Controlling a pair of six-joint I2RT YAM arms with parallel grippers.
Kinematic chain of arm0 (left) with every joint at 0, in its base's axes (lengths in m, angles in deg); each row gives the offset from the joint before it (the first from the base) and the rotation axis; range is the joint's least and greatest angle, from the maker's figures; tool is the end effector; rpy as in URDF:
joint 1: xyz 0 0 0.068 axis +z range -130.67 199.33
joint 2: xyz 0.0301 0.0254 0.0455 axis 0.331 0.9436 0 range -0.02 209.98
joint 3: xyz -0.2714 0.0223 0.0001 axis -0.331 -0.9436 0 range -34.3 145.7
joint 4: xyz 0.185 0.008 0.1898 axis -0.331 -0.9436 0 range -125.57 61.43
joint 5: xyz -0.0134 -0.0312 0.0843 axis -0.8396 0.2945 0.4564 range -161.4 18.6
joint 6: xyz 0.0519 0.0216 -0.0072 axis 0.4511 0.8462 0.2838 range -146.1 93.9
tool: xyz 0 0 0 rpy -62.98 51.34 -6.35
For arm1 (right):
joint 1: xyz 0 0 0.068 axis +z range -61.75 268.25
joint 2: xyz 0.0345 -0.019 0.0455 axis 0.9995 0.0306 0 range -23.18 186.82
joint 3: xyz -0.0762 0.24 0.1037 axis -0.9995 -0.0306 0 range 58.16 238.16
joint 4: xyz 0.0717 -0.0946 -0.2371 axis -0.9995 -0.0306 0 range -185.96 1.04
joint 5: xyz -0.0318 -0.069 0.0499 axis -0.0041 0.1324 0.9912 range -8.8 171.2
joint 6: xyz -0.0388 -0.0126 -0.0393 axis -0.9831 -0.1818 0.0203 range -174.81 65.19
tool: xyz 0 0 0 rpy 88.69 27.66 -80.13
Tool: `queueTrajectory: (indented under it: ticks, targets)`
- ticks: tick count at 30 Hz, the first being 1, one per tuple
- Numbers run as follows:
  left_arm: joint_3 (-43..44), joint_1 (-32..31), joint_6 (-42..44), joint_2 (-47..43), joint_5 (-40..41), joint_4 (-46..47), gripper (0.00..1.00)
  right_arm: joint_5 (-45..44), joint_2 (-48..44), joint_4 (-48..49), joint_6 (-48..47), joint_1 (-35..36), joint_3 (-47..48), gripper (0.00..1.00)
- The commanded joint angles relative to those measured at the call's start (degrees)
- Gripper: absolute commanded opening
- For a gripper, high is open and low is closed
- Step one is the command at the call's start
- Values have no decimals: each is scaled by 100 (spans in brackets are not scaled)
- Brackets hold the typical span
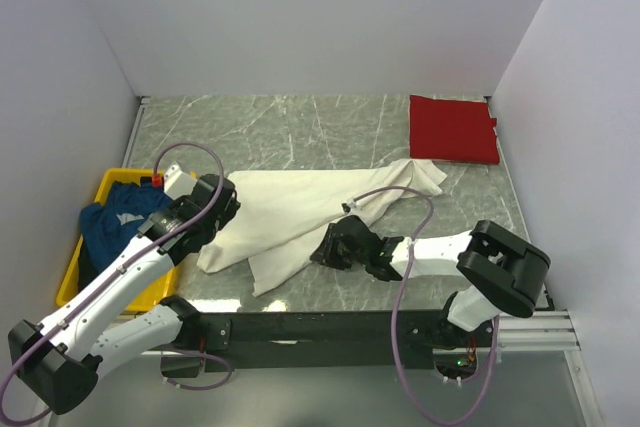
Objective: Fold and stack the t-shirts
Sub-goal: Move the tshirt to the center of the board
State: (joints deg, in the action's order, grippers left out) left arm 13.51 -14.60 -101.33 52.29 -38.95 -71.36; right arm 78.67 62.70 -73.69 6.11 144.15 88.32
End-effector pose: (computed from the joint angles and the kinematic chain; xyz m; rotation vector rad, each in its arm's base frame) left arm 0.1651 -0.0854 0.2834 -1.0316 2.0124 -0.3369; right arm 0.1569 0.2286 0.1306 0.1343 2.4855 0.9496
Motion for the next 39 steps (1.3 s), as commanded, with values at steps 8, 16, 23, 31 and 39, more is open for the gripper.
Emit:
queueTrajectory:
  ticks: [8, 16, 23, 31, 39]
  targets:
    - [-184, 18, 306, 7, -186, 393, 44, -1005, -2117, -1839, -423, -930, -343, 0]
    - [-615, -210, 219, 305, -670, 903, 41, -1258, -3649, -3705, -1741, -1828, 244, 0]
    - [-729, -1124, -949, 824, -63, 8, 40, -1435, -3834, -4172, -2189, -2223, 491, 0]
    - [-940, -2133, -2126, 921, 94, -974, 39, -1277, -3649, -4225, -2419, -2329, 677, 0]
    - [-905, -3566, -3717, 1280, 60, -1846, 47, -1136, -3596, -4084, -2454, -2382, 624, 0]
